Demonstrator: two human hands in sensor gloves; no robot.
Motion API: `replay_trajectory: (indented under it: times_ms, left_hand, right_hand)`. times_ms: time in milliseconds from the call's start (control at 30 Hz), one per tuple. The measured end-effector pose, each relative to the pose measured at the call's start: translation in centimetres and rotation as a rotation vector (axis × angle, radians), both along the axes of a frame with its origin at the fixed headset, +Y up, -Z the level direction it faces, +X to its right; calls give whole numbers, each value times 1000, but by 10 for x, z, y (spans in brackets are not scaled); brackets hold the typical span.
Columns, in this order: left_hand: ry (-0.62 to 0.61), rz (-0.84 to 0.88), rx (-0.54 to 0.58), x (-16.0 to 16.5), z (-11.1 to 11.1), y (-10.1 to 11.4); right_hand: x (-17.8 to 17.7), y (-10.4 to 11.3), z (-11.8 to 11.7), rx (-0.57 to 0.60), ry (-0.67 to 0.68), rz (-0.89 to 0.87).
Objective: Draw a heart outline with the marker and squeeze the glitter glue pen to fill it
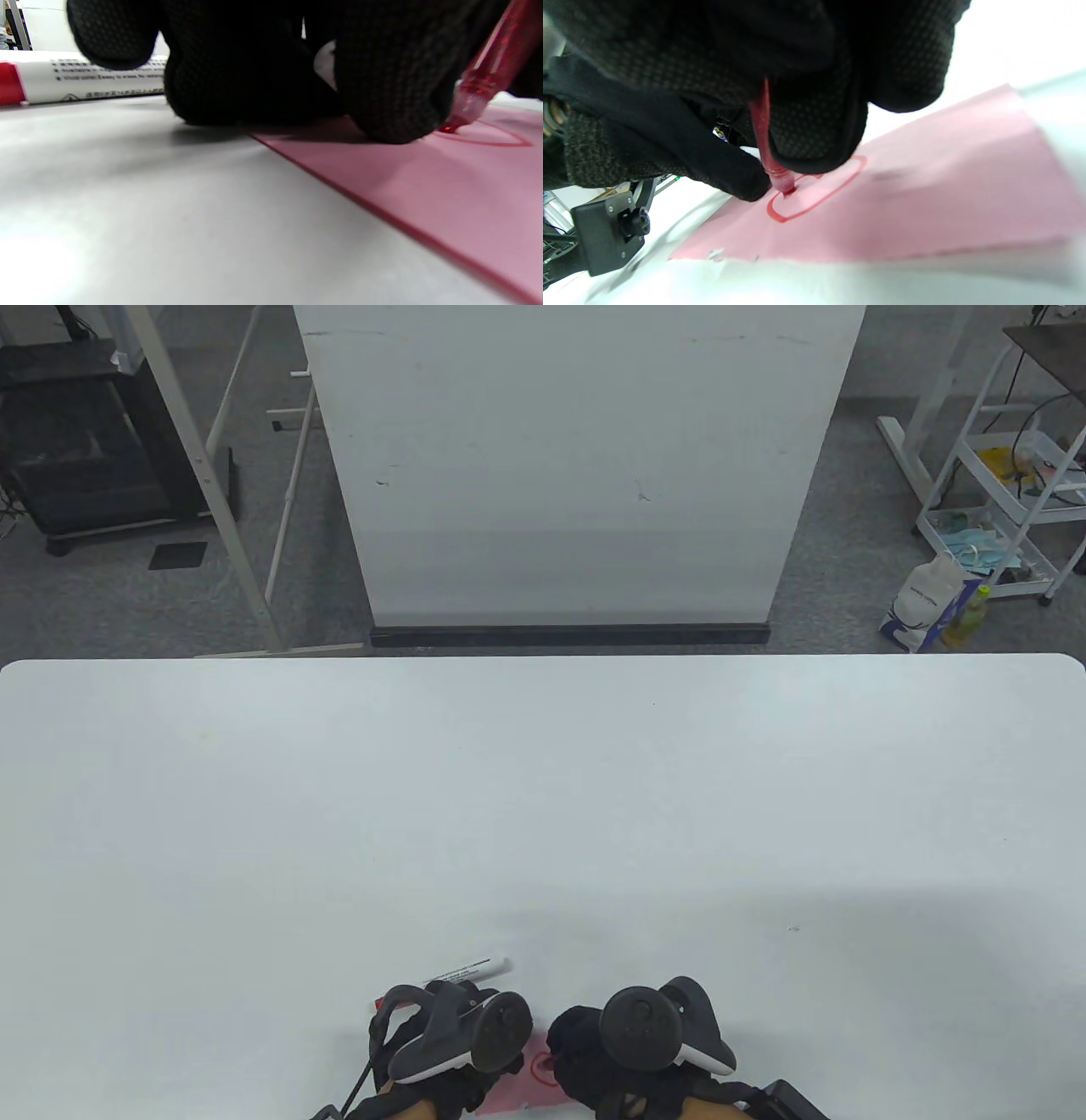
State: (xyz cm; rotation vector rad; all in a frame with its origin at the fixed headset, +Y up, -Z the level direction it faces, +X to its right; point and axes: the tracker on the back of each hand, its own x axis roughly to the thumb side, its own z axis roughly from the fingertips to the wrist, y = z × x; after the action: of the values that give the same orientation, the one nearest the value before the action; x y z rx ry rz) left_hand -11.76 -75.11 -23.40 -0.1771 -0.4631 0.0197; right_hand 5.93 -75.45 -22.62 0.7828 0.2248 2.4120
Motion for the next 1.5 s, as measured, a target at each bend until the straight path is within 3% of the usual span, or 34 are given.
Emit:
replay_trajectory:
  times_ms: [167, 300, 433, 667, 867, 1033, 1200, 1400, 1500]
  left_hand:
    - [0, 1, -1, 0, 0, 0]
    - [-1, -1, 1, 0, 0, 0]
    - [-1, 0, 1, 0, 0, 0]
    - [-1, 0, 0, 0, 0, 0]
    - [-2, 1, 0, 0, -1, 0]
    - [-2, 0, 0, 0, -1, 0]
    - [-2, 1, 0, 0, -1, 0]
    - [-2, -1, 1, 0, 0, -1]
    - [-3, 0, 1, 0, 0, -1]
  right_hand:
    - [-1, 5, 1, 43, 13, 38]
    - [-3, 2, 2, 4, 31, 10]
    - [-2, 3, 1, 84, -12, 37]
    - [-4, 2, 2, 35, 27, 23]
    - [-2, 4, 2, 85, -4, 44]
    - [-4, 2, 2, 34, 32, 23]
    - [-2, 4, 2, 109, -12, 54]
    - [-4, 2, 4, 36, 30, 24]
    - [-4, 4, 4, 103, -9, 50]
